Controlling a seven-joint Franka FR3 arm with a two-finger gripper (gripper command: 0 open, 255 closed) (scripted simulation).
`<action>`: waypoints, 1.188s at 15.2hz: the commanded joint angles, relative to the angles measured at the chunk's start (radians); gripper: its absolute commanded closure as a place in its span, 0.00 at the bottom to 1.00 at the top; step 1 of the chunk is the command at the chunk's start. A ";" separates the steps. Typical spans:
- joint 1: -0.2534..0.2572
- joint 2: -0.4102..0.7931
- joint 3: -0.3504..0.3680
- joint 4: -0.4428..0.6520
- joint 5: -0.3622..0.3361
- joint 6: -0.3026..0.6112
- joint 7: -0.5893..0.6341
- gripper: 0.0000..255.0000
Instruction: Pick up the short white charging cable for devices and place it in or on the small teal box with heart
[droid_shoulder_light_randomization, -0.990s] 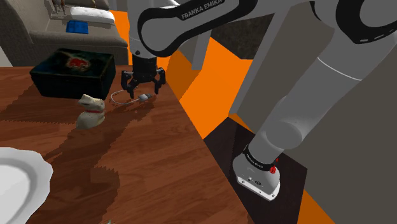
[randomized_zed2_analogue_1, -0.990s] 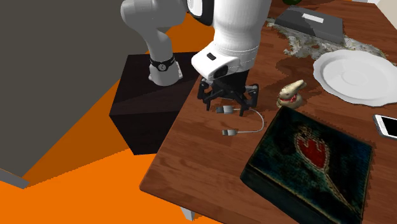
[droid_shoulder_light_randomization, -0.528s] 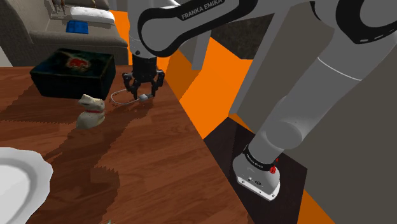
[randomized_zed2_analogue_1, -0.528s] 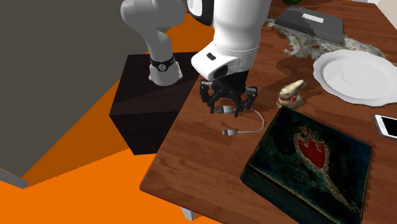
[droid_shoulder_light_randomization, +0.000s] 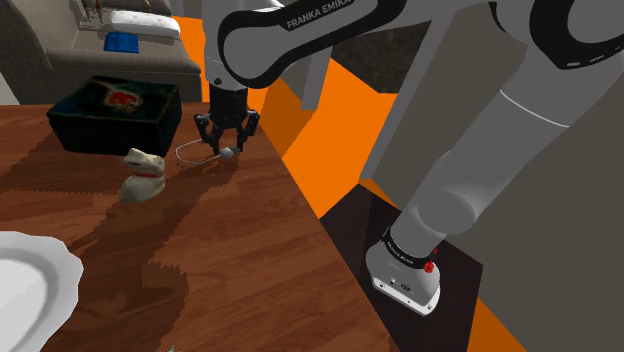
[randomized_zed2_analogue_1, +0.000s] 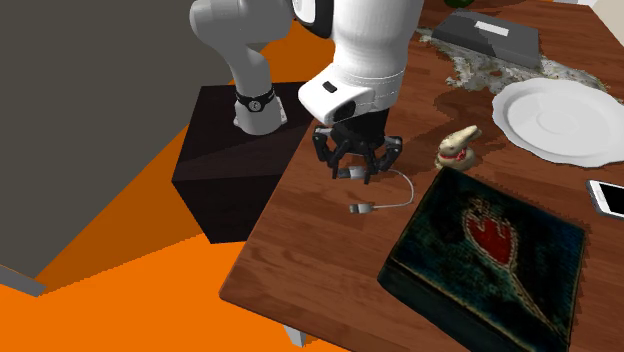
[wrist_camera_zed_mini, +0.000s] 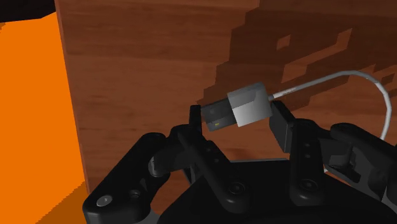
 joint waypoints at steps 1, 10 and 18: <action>0.003 0.009 0.003 0.000 -0.001 0.006 0.003 1.00; 0.002 -0.044 -0.004 0.073 0.018 -0.116 -0.011 1.00; 0.001 -0.075 -0.010 0.151 0.026 -0.224 -0.018 1.00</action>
